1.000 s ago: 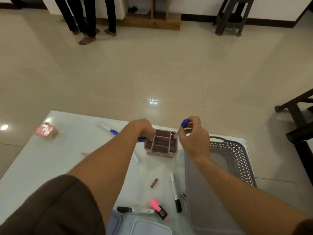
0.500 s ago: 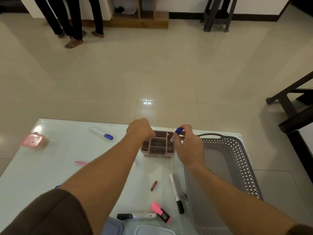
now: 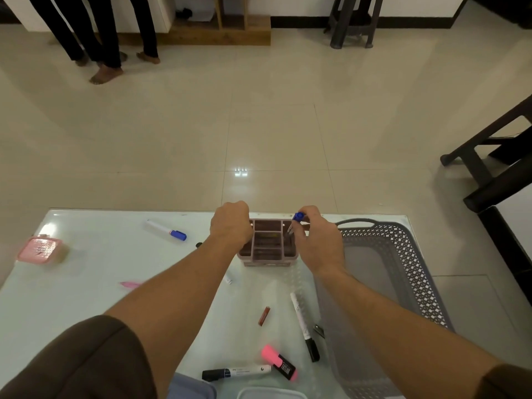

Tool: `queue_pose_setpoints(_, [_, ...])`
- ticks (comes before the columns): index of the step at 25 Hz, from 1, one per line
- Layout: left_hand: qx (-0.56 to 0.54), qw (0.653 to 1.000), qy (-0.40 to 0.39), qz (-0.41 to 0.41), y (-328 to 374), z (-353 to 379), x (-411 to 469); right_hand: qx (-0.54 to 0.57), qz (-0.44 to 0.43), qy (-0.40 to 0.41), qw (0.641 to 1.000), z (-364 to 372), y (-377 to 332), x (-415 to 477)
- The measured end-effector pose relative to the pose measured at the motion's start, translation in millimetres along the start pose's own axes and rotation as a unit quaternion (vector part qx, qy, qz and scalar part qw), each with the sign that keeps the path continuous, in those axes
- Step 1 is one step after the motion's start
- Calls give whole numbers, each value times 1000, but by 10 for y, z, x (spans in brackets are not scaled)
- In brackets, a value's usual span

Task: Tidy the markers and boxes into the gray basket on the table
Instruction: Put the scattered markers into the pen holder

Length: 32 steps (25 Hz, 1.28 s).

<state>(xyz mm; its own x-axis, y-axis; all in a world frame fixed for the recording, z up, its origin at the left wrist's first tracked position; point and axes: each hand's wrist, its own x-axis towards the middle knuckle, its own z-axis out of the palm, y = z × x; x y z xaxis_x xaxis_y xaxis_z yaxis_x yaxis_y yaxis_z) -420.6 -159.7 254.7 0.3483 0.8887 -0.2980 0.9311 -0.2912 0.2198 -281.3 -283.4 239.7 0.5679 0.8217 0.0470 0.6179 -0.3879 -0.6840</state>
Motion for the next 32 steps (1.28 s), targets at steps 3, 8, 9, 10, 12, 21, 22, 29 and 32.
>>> queue_pose_setpoints(3, [-19,999,34,27,-40,81,59,-30,-12,-3,999,102,52,70])
queue_pose_setpoints(8, [-98,990,89,44,-69,204,38,-74,37,-51,995,121,47,156])
queue_pose_setpoints(9, [-121,985,117,34,-85,205,5,-51,43,-18,998,69,30,122])
queue_pose_setpoints(10, [-150,975,159,24,-108,196,-69,-34,31,17,999,-3,2,38])
queue_pose_setpoints(12, [-211,947,242,27,-173,250,-357,-91,-34,0,995,-123,15,-238])
queue_pose_setpoints(21, [-212,922,130,-298,-805,1006,-736,-493,-174,-356,774,201,174,-906])
queue_pose_setpoints(22, [-209,922,111,-307,-844,1025,-613,-510,-188,-352,762,242,177,-920])
queue_pose_setpoints(29, [-205,930,26,-304,-920,1118,-266,-382,-139,-311,859,253,127,-936])
queue_pose_setpoints(32, [-315,884,225,-262,-759,827,-574,-127,-5,-265,956,36,-110,-786])
